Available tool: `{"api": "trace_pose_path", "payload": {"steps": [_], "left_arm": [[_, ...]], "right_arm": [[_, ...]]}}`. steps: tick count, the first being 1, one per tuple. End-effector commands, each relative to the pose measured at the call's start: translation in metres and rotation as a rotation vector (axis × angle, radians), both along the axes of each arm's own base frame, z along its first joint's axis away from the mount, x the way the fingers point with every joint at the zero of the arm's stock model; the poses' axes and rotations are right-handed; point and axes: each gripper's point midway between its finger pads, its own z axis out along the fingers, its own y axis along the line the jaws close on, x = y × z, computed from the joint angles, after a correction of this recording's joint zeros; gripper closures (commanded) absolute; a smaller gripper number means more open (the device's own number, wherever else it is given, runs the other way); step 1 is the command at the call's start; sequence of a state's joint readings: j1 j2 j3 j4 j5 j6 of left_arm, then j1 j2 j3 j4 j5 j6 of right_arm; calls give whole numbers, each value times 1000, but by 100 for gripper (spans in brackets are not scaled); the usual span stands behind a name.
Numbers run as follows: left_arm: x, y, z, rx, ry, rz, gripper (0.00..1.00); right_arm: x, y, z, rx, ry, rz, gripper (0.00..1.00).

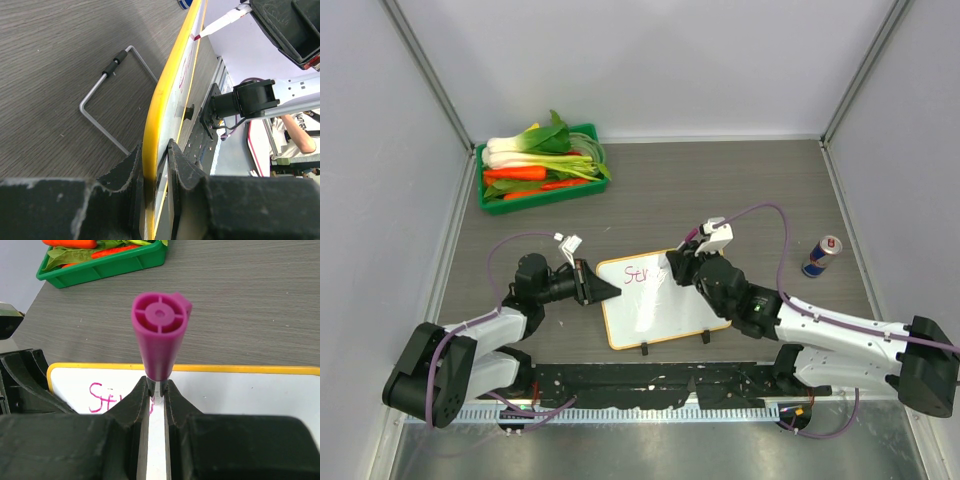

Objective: Write a sentence on the whiteboard

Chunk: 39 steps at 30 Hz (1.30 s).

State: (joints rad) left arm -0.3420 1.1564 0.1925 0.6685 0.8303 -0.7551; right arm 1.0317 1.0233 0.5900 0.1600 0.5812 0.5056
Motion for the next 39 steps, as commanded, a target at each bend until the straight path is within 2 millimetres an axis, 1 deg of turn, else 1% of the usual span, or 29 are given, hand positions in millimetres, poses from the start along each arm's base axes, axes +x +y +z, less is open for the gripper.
{"api": "trace_pose_path", "payload": {"steps": [1, 9, 14, 18, 22, 26, 28, 31, 34, 39], "left_arm": [[8, 4, -11, 55, -21, 36, 100], [8, 4, -11, 56, -22, 37, 100], [8, 5, -12, 56, -22, 37, 100], [9, 4, -11, 55, -23, 37, 100], [8, 5, -11, 55, -20, 38, 100], [8, 5, -11, 56, -22, 37, 100], [8, 4, -11, 55, -20, 38, 100], [8, 4, -11, 54, -24, 36, 100], [8, 4, -11, 55, -23, 36, 100], [8, 5, -11, 55, -23, 37, 100]], "right_arm": [[-1, -11, -9, -17, 17, -26, 99], [-9, -10, -21, -28, 46, 11, 99], [-11, -10, -21, -8, 45, 19, 99], [-9, -8, -6, 17, 20, 17, 99], [-6, -6, 17, 82, -24, 13, 99], [-5, -6, 32, 124, -52, 9, 99], [-4, -8, 35, 126, -57, -4, 99], [1, -12, 34, 104, -61, -32, 99], [5, -14, 30, 67, -53, -52, 99], [9, -17, 27, 63, -46, -68, 99]]}}
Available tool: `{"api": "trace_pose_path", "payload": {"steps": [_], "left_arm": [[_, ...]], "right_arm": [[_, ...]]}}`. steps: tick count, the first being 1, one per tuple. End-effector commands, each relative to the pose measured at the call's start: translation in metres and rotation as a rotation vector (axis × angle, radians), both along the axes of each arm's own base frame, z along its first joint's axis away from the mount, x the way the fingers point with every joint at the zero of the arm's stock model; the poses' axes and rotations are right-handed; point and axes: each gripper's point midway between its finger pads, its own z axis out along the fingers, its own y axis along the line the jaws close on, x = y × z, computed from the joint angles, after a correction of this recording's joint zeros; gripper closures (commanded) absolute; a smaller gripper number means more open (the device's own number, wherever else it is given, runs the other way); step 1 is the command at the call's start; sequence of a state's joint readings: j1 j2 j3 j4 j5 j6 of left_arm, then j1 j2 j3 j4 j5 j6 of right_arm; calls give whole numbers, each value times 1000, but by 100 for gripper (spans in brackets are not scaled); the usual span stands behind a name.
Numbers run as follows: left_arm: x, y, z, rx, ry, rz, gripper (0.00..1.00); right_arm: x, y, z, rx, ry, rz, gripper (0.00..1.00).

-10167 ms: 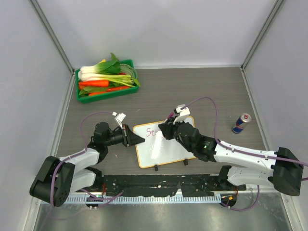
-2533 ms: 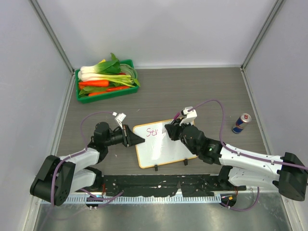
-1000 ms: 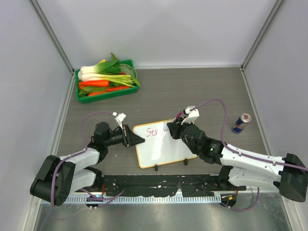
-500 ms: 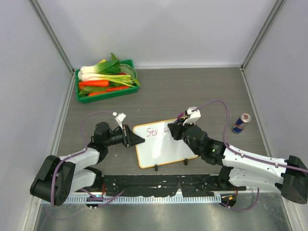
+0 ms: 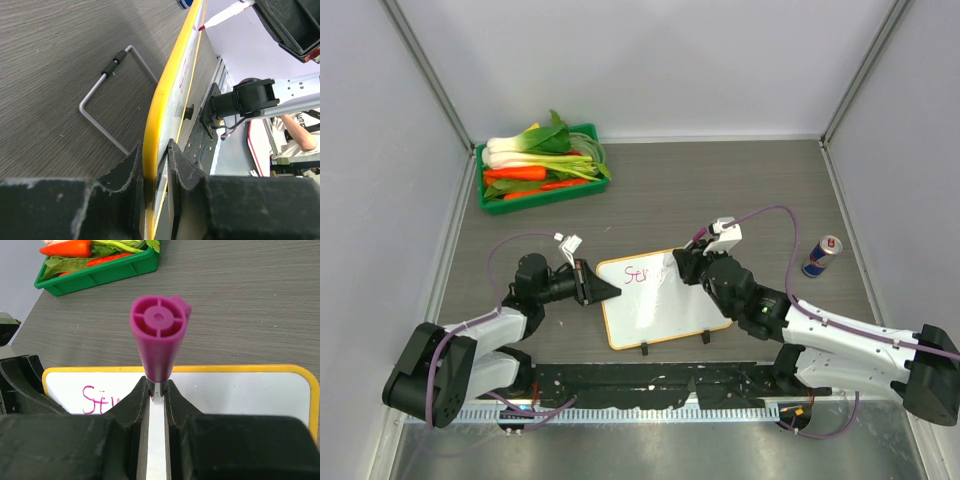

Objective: Write a sentence on the whiteboard

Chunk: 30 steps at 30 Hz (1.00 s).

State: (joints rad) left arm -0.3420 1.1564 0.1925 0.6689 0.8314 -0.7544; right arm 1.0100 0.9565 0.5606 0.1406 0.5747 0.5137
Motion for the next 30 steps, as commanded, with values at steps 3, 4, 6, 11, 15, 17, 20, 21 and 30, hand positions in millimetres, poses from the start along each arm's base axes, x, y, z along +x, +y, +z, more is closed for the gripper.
{"api": "trace_pose_path", "payload": {"steps": [3, 4, 6, 11, 15, 17, 20, 21, 30], "left_arm": [[8, 5, -11, 55, -22, 38, 100], [8, 5, -11, 55, -20, 37, 100], [8, 4, -11, 55, -22, 37, 100], [8, 4, -10, 54, -25, 37, 100], [8, 5, -11, 55, -22, 37, 100], [8, 5, -12, 55, -20, 37, 100], [8, 4, -10, 54, -25, 36, 100], [8, 4, -11, 55, -22, 37, 100], [8, 4, -11, 54, -23, 37, 100]], "right_arm": [[11, -3, 16, 26, -27, -54, 99], [12, -2, 14, 22, -22, -54, 99], [13, -2, 9, 15, -13, -52, 99], [10, 3, 4, 15, -1, -21, 99], [7, 4, -1, 13, 12, -2, 99], [5, 4, -4, 15, 20, 7, 99], [0, 3, -11, 10, 37, 21, 99], [-1, 3, -12, 14, 41, 21, 99], [-5, -6, -25, -2, 64, 7, 99]]}}
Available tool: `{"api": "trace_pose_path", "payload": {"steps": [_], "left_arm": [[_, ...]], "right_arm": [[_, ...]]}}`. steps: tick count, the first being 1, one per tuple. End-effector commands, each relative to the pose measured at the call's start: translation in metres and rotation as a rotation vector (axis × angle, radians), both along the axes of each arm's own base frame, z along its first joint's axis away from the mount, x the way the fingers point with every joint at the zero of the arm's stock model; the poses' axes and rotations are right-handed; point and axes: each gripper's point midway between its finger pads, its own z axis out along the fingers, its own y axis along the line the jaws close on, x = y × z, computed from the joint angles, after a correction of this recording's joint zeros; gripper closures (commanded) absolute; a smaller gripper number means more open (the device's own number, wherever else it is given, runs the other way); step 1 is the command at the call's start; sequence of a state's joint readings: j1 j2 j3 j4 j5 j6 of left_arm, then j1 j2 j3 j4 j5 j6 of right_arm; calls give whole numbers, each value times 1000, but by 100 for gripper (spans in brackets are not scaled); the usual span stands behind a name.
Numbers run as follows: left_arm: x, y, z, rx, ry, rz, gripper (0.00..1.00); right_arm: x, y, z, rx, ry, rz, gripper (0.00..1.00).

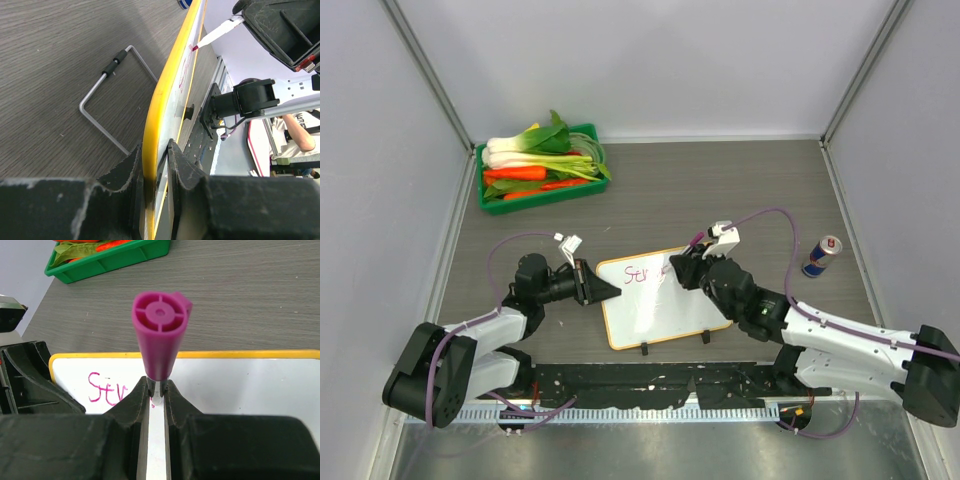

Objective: Write a sentence on the whiteboard

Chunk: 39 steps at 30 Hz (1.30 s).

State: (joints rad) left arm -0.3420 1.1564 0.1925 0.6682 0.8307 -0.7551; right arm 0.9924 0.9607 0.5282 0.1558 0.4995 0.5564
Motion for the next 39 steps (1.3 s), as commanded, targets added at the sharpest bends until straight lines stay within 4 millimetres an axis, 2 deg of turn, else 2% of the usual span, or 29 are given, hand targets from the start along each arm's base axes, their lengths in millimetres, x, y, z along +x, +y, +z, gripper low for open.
{"api": "trace_pose_path", "payload": {"steps": [1, 7, 26, 29, 39], "left_arm": [[8, 4, -11, 55, -22, 36, 100], [8, 4, -11, 55, -22, 36, 100], [9, 4, -11, 55, -25, 38, 100], [9, 4, -11, 55, -23, 38, 100], [8, 4, -11, 56, -22, 38, 100]], "right_arm": [[0, -14, -11, -35, 12, -45, 99], [6, -22, -1, -36, -16, -93, 99], [19, -18, 30, -18, -87, -128, 99], [19, -17, 27, -25, -80, -125, 99], [8, -18, -1, -47, -16, -88, 99]]}}
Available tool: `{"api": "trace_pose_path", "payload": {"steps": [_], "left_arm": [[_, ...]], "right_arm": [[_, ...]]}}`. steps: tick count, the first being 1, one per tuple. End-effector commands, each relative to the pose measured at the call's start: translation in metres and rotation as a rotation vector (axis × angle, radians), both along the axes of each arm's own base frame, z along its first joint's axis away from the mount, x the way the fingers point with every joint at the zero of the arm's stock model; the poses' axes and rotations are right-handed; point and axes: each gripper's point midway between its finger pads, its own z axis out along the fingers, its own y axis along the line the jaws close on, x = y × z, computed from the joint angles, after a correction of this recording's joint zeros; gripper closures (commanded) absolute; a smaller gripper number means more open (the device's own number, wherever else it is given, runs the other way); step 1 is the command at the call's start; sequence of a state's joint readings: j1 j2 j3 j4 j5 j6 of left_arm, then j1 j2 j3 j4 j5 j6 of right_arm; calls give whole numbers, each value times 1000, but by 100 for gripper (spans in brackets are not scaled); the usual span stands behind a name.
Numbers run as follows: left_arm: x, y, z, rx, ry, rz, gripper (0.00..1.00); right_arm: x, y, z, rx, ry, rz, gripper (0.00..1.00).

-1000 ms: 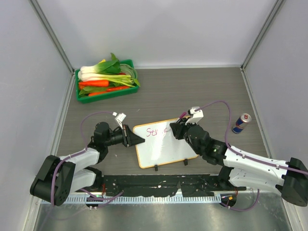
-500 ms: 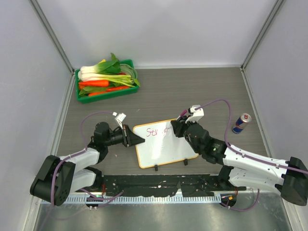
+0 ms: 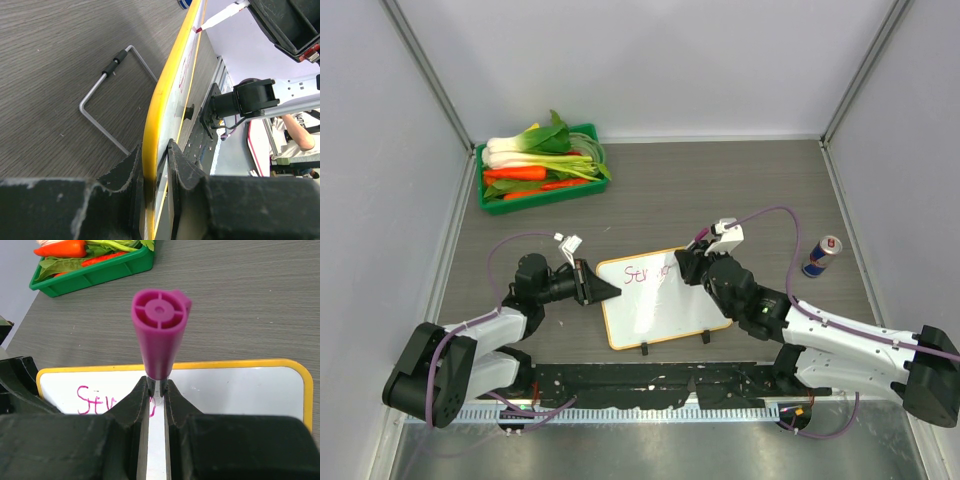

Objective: Write a sentence on the whiteboard

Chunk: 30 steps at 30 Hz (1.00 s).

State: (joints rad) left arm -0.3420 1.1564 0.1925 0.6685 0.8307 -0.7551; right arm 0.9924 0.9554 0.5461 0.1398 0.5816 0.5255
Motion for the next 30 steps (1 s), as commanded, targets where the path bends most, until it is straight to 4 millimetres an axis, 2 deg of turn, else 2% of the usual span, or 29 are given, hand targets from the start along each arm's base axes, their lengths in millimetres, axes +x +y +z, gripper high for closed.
{"api": "trace_pose_path", "payload": {"steps": [1, 30], "left_arm": [[8, 4, -11, 56, -22, 38, 100], [8, 4, -11, 56, -22, 36, 100]], "right_arm": [[-1, -6, -10, -12, 23, -16, 99], [-18, -9, -42, -88, 116, 49, 99]]}}
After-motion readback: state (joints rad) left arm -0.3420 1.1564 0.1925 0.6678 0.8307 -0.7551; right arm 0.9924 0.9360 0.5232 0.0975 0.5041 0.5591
